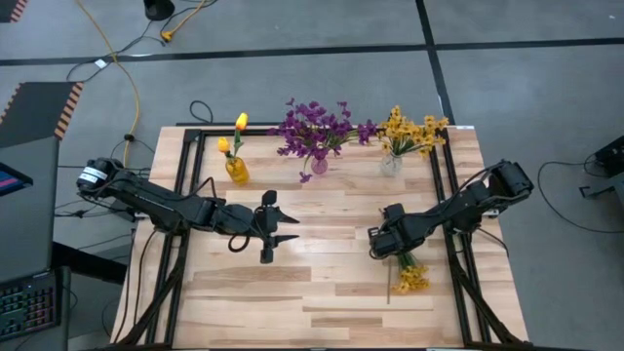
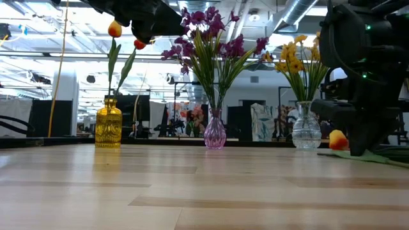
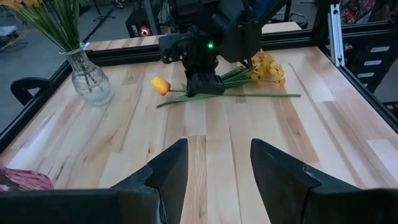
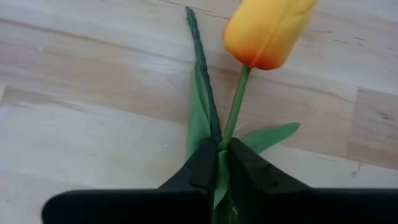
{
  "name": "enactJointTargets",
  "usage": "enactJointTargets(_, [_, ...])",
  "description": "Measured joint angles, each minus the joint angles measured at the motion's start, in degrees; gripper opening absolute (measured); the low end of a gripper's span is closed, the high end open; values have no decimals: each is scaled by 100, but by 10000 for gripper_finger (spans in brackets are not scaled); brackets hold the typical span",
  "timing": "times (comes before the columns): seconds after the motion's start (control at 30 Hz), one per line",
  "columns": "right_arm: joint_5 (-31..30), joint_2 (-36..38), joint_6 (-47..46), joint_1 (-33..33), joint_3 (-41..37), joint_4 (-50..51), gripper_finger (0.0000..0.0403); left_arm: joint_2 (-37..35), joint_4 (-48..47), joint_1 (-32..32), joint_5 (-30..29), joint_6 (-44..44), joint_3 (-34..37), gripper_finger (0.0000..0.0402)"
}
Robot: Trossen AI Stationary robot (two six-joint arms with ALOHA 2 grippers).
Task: Sort flowers into vase by color
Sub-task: Put the yellow tulip into the yellow vase
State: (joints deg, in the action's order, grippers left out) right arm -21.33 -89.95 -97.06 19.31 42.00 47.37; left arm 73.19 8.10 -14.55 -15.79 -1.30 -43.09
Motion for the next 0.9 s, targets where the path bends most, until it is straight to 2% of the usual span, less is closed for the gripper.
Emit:
enactJointTargets(0.57, [-274,345,616,20,-17,18,61,0,0,2,0,-4,0,163])
enactJointTargets(0.9, [-25,452,1445,17,-15,-2,61,0,0,2,0,-4,0,163])
